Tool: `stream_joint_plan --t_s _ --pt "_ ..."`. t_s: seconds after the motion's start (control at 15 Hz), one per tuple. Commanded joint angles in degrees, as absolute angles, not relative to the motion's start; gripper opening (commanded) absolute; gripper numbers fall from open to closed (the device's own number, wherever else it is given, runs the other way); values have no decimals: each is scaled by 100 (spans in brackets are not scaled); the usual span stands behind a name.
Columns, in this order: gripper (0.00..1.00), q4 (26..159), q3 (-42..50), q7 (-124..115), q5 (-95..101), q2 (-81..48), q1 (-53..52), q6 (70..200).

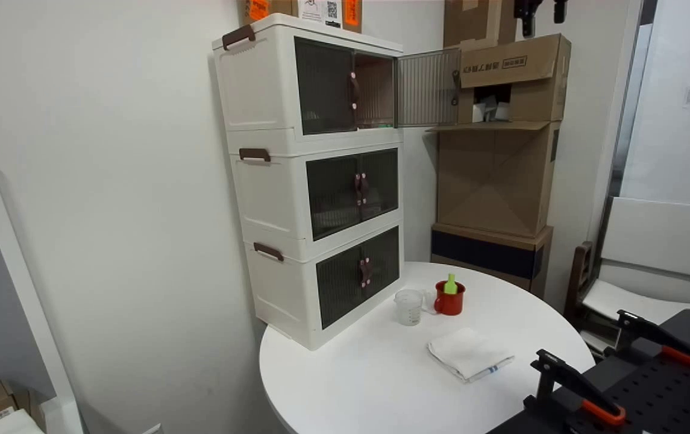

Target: Close the doors to the top compartment

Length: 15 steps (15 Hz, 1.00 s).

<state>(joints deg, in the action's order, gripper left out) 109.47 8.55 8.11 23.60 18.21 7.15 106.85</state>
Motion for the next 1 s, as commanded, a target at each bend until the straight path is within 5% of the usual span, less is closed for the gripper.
stream_joint_plan --t_s 0.0,0.93 --pt "100 10854 1227 1011 2176 1542 936 11288" --pt "100 8185 1005 3239 1081 -662 894 11177"
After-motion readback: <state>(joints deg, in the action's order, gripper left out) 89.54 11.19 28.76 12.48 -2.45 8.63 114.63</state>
